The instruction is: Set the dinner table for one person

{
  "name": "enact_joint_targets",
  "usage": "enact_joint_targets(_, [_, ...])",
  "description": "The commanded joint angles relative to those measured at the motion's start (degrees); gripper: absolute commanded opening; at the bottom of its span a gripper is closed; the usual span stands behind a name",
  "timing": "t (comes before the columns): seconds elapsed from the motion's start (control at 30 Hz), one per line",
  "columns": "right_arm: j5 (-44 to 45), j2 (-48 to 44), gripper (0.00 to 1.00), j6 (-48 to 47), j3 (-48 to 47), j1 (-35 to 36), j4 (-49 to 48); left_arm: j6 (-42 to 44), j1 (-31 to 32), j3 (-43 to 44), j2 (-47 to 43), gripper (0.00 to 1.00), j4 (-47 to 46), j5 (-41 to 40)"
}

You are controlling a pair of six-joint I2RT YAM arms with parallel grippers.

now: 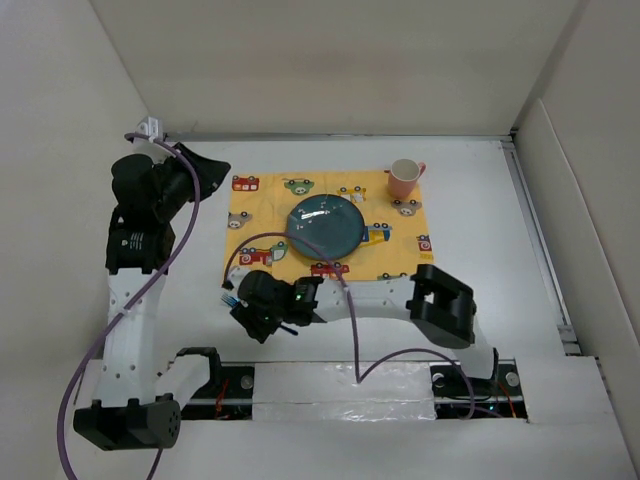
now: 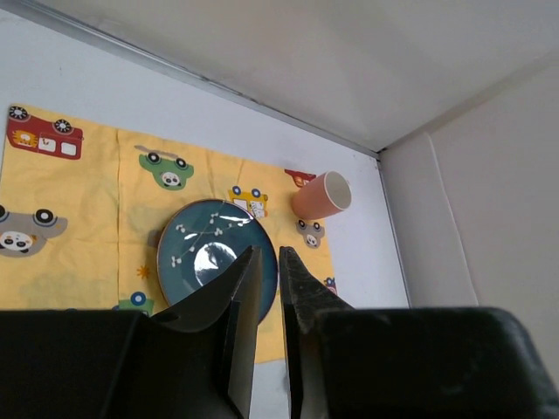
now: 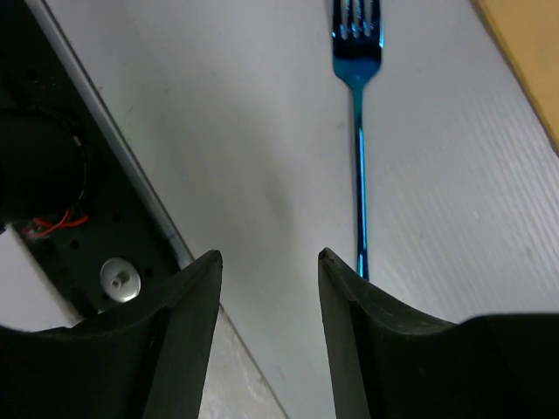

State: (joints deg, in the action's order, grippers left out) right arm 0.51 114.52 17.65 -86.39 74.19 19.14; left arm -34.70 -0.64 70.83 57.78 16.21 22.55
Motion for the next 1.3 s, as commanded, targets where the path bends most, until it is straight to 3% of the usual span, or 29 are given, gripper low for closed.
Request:
enact_joint_targets(0.0, [6.25, 4.82, 0.54, -2.88, -6.32, 0.34, 1.17, -0.72, 0.64, -1.30, -3.46, 0.12, -1.53, 1.10])
enact_joint_targets(0.27, [10.47, 10.02, 0.53, -3.94, -10.73, 0.34, 2.40, 1.91, 2.23, 3.52, -2.76, 0.17, -0.04, -1.45])
enact_joint_targets(0.5, [8.37, 8.36, 0.43, -4.11, -13.63, 0.34, 5.47, 2.97, 4.16, 4.85, -3.11, 0.17, 1.02, -2.50])
enact_joint_targets(0.63, [7.75, 5.89, 0.46, -4.99, -11.35, -2.11, 3.37, 3.67, 4.16, 3.97, -3.64, 0.18, 1.72, -3.65])
enact_joint_targets(0.83, [4.15, 11.15, 0.52, -8.59, -14.24, -7.04, 5.29, 4.20, 4.16, 3.70, -3.46, 0.24, 2.51, -5.66])
enact_joint_targets(1.27, [3.26, 12.49, 0.52, -7.90, -10.73, -7.04, 4.51, 4.55, 4.16, 4.76, -3.20, 0.31, 3.13, -8.39])
